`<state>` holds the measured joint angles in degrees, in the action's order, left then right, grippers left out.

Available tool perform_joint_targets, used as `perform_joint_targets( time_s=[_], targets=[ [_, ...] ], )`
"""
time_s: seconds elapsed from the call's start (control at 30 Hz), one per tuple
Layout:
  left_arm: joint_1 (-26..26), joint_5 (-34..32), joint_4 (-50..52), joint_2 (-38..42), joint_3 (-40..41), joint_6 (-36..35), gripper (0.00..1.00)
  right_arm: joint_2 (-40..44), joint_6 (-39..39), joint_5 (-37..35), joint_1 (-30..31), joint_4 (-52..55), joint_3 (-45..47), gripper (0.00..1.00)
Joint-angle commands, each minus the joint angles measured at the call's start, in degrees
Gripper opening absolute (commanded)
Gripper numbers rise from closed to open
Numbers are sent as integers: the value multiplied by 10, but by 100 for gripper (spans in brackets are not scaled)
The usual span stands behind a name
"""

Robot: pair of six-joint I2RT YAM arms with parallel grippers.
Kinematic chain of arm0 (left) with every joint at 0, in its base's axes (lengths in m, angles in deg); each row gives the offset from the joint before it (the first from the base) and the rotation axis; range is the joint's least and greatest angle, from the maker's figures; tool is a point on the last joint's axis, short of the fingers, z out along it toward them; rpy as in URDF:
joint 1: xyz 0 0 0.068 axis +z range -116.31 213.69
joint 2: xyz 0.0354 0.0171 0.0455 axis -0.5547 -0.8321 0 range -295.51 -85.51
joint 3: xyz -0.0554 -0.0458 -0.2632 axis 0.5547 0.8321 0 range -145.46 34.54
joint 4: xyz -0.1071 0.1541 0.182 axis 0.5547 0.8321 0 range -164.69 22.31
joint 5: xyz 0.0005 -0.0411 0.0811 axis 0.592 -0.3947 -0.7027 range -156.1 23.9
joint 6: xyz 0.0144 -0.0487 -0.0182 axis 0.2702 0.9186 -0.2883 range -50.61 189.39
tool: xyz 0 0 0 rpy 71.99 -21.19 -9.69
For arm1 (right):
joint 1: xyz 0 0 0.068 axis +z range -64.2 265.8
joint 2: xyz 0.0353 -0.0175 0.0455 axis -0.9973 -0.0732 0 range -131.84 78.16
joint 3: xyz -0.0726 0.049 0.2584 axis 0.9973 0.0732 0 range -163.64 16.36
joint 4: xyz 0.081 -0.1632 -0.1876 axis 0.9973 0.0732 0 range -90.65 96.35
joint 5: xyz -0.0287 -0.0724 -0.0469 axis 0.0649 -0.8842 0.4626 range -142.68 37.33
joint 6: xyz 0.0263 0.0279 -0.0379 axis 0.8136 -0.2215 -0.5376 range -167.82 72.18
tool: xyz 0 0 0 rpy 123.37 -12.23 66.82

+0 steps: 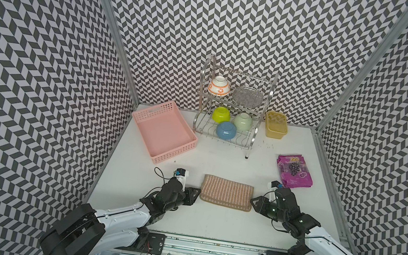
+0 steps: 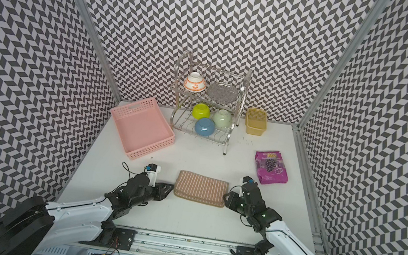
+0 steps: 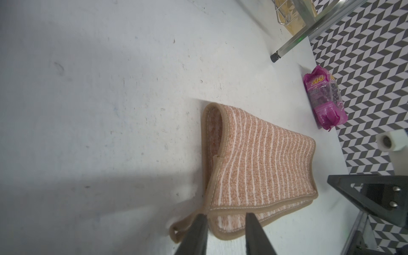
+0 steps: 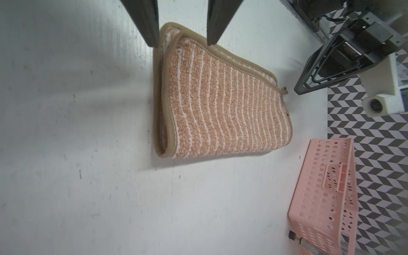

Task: Fold the square dishcloth
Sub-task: Fold the cleaning item at the center of the board.

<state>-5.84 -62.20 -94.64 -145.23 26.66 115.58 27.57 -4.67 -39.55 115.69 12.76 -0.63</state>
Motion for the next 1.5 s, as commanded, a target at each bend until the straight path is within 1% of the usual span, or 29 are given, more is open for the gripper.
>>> perform_joint_targets(
  time_s=[0.0, 0.13, 0.23, 0.37, 0.47, 0.53, 0.63, 0.73, 0.83, 1.0, 1.07, 1.13, 1.2, 1.3, 1.33, 1.47],
  targets=[
    [-3, -11, 40, 6, -1, 6, 38, -17, 8, 19, 5, -7, -17, 36],
    [-3, -27, 82, -9, -24, -4, 43, -32, 6, 14, 6, -5, -25, 35],
    [-3, -28, 89, -29, -42, -20, 50, -52, 1, 12, 6, -18, -28, 35],
    [-2, -20, 88, -66, -67, -35, 51, -96, -3, 13, 7, -47, -33, 34],
    [-2, -5, 69, -90, -72, -34, 51, -121, -7, 7, 7, -59, -40, 34],
    [-2, 3, 54, -106, -72, -32, 46, -136, -10, 5, 6, -71, -42, 32],
    [0, -1, 46, -125, -76, -34, 32, -166, -16, 0, 6, -93, -51, 29],
    [12, -9, 49, -141, -86, -41, 22, -208, -21, -21, 5, -106, -74, 26],
    [37, -11, 53, -148, -90, -56, 18, -252, -30, -40, 4, -116, -102, 23],
    [82, 1, 41, -162, -104, -78, 17, -316, -48, -59, 3, -126, -163, 23],
    [87, 4, 46, -162, -116, -82, 19, -330, -54, -72, 3, -108, -189, 24],
    [88, 8, 55, -158, -121, -82, 27, -328, -59, -83, 3, -93, -199, 28],
    [88, 3, 70, -150, -121, -81, 33, -316, -60, -92, 3, -78, -200, 31],
    [87, -13, 107, -125, -118, -75, 43, -288, -56, -105, 3, -52, -195, 32],
    [88, -17, 117, -113, -116, -74, 45, -277, -54, -105, 3, -45, -191, 32],
    [87, -36, 151, -80, -118, -83, 46, -235, -38, -84, 4, -33, -168, 32]
  ],
)
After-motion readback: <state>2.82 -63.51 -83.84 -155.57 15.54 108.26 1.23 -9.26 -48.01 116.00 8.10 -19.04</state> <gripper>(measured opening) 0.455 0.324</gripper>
